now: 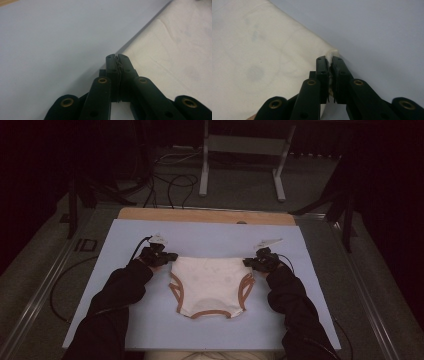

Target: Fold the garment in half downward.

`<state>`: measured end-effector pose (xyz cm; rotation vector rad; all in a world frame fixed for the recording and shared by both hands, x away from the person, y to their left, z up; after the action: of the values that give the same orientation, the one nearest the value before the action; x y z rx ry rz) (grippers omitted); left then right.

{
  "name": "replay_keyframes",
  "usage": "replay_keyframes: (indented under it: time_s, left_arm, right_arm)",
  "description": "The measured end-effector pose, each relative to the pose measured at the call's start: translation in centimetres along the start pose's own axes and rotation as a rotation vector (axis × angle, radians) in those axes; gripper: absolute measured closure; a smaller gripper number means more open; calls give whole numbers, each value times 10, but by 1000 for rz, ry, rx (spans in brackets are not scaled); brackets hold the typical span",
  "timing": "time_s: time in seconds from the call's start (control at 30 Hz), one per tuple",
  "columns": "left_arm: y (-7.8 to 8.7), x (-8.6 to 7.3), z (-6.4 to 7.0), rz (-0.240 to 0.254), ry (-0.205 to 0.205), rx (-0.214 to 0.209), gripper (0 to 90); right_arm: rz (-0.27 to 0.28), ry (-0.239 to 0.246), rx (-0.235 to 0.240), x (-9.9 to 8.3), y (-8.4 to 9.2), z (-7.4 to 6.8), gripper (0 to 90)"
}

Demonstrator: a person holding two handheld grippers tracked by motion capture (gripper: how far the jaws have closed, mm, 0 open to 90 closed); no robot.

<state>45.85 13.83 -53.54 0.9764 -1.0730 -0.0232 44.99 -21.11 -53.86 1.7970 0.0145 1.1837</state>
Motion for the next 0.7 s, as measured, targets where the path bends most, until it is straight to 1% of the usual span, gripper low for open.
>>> replay_keyframes:
  time_s: [0.2, 0.23, 0.33, 0.37, 0.4, 0.43, 0.5, 0.57, 0.6, 0.63, 0.7]
  left_arm:
    - [-7, 2, -3, 0, 5, 10, 897]
    - [-8, 3, -3, 5, 13, 9, 897]
    - [-10, 6, -4, 5, 10, 19, 898]
    - [-11, 6, -5, 3, 3, 25, 897]
    - [-12, 7, -5, 2, 8, 24, 898]
    - [-13, 8, -5, 1, 1, 27, 898]
    - [-15, 8, -5, 0, 3, 27, 897]
    - [-18, 7, -6, -13, 3, 29, 897]
    - [-20, 6, -6, -18, -5, 33, 896]
    - [-22, 6, -6, -20, 5, 33, 896]
    - [-23, 4, -7, -26, 6, 35, 895]
  right_arm:
    - [-14, -9, -13, -2, -5, 5, 849]
    - [-12, -12, -14, -2, -5, 6, 848]
    - [-5, -21, -20, 1, -4, 9, 849]
    - [-1, -21, -22, 2, -4, 9, 848]
    - [0, -25, -24, 2, -4, 10, 848]
    - [4, -26, -24, 3, -4, 11, 848]
    - [3, -34, -28, 3, -4, 13, 848]
    - [-11, -37, -31, 2, -6, 14, 848]
    - [-17, -36, -33, 1, -8, 15, 847]
    - [-22, -37, -33, 0, -9, 15, 847]
    - [-28, -50, -33, -1, -12, 16, 845]
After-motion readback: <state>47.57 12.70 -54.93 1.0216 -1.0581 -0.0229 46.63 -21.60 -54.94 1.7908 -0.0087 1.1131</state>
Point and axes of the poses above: each handheld gripper's, and its own axes: y roughly backward along the jaws, x roughly out of its top, z roughly to its right, the point moved 5 cm from there along -y, roughly forward along the jaws
